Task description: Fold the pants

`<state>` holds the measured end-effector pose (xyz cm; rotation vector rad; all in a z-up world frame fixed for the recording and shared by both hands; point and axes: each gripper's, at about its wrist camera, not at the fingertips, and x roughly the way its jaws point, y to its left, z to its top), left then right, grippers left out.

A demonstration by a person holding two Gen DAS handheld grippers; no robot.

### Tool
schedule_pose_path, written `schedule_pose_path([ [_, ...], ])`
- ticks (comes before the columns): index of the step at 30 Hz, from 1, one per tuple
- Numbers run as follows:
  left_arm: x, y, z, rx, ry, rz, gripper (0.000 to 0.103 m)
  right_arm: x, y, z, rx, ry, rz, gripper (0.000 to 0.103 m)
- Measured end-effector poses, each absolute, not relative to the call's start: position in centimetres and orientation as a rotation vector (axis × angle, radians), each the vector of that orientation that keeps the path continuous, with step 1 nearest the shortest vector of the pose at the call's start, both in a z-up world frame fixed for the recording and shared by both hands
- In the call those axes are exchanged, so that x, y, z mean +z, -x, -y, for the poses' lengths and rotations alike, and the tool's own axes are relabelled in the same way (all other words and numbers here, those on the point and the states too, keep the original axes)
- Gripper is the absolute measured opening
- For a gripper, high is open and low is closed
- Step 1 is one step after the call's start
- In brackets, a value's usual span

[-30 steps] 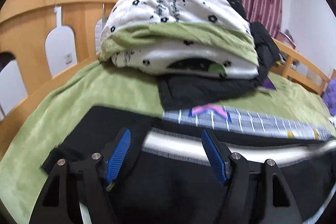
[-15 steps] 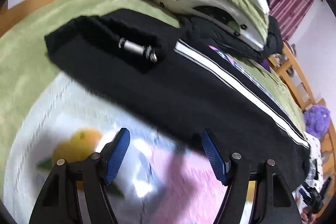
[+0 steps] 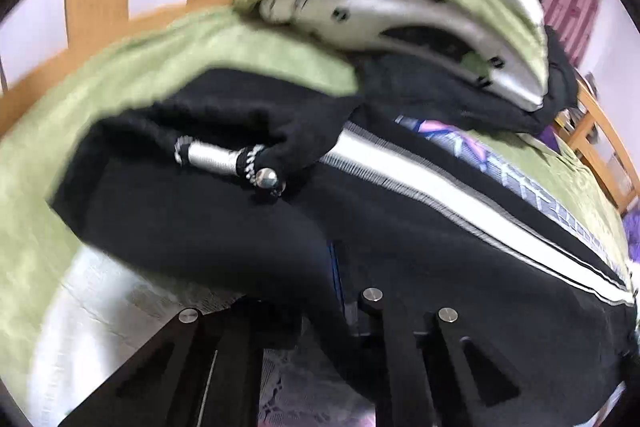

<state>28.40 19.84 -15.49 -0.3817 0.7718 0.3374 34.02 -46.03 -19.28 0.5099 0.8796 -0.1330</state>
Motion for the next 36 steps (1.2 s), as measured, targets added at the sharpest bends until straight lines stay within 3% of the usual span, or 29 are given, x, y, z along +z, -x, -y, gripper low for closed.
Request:
schedule_pose_path([
  [8, -9.7, -19.3, -16.5, 0.2, 0.262, -0.747, 0.012, -10.8, -24.9, 47.7, -0.094, -0.438, -0.829, 0.011],
  [16, -12.8, -8.8, -13.9, 0.14, 0.316, -0.887, 0.012, -12.9, -11.9, 53.1, -0.127, -0.449, -0.94, 0.011],
  [18, -13.8, -6.9, -12.9, 0.132, 0.286, -0.914, 0.014, -14.0, -10.3, 54.2, -0.137, -0.472, -0.949, 0.015],
  [22, -14.2, -5.2, -13.2, 0.16, 0.293, -0.969, 0.027, -16.7, -8.7, 55.8, -0.151, -0.523, -1.022, 0.022],
  [24, -13.2, -3.8, -13.8, 0.157, 0.29, -0.962, 0.029, -16.6, -7.6, 55.7, -0.163, -0.492, -1.039, 0.038],
  [26, -12.5, -3.4, -14.1, 0.176, 0.255, -0.941, 0.035, -15.5, -5.6, 55.4, -0.208, -0.416, -1.01, 0.046],
  [36, -10.1, -0.9, -15.7, 0.126, 0.213, -0.941, 0.036, -12.0, -3.4, 53.6, -0.27, -0.378, -0.953, 0.046],
])
